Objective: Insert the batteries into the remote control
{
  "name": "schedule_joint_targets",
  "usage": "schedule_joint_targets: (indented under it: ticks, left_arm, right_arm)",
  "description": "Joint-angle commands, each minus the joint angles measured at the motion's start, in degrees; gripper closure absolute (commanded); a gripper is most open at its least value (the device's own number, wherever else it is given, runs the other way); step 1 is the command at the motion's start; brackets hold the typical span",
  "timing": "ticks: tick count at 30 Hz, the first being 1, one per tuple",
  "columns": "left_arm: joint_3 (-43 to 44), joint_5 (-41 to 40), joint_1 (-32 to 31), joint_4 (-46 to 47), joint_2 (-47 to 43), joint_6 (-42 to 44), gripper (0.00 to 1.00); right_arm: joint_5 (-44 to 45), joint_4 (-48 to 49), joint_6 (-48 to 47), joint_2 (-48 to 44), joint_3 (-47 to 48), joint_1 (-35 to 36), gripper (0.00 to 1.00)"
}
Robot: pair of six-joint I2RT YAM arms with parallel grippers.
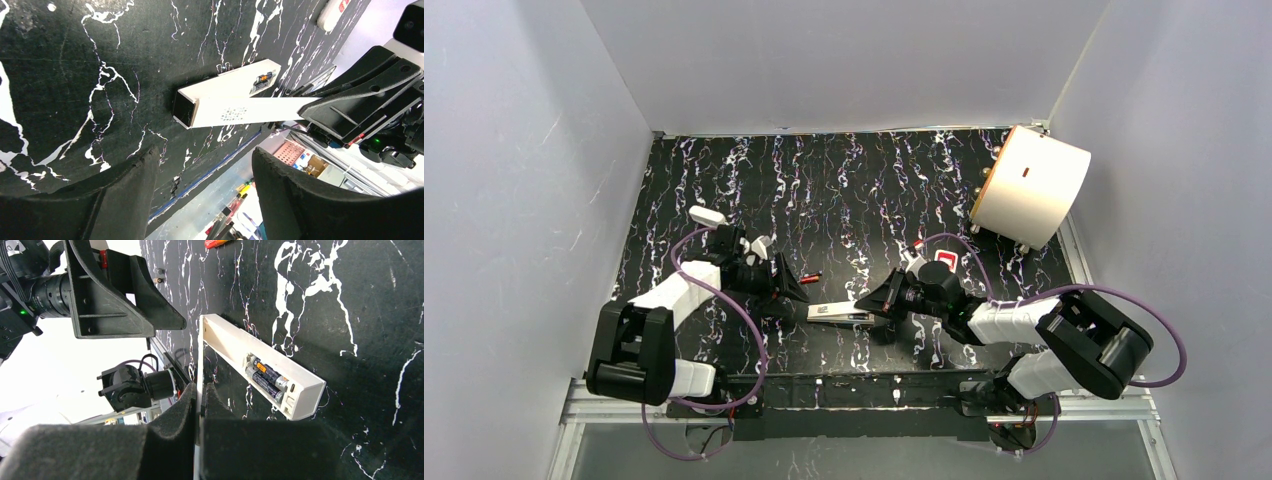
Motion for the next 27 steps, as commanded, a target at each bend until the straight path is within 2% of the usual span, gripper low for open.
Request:
schedule_joint_targets:
  ticks: [1, 8, 13, 19, 27]
  left_arm:
    - [0.16, 0.82, -0.71, -0.49, 0.15, -0.04, 0.35]
    - [0.13, -0.30, -1.38, -0.43, 0.89, -0.17, 0.36]
    - [0.69, -0.47, -2.48, 0.72, 3.27, -0.35, 0.43]
    - [1.71, -1.67, -3.60, 1.07, 4.61, -0.35, 0.44]
    - [2.08, -2.48, -4.74, 1.54, 6.38, -0.43, 0.44]
  right_arm:
    - [-0.82, 1.44, -0.38, -0.51, 0.27, 0.21, 0.99]
    - [0.43, -8.67, -4.92, 0.06, 2.09, 0.09, 0.99]
    - [2.37, -13.86, -5.82, 1.09, 2.51, 0.13, 0.99]
    - [6.12, -14.65, -4.66, -0.56, 2.00, 0.11, 0.99]
    - [6.05, -15.17, -6.51, 1.44, 2.98, 0.11, 0.99]
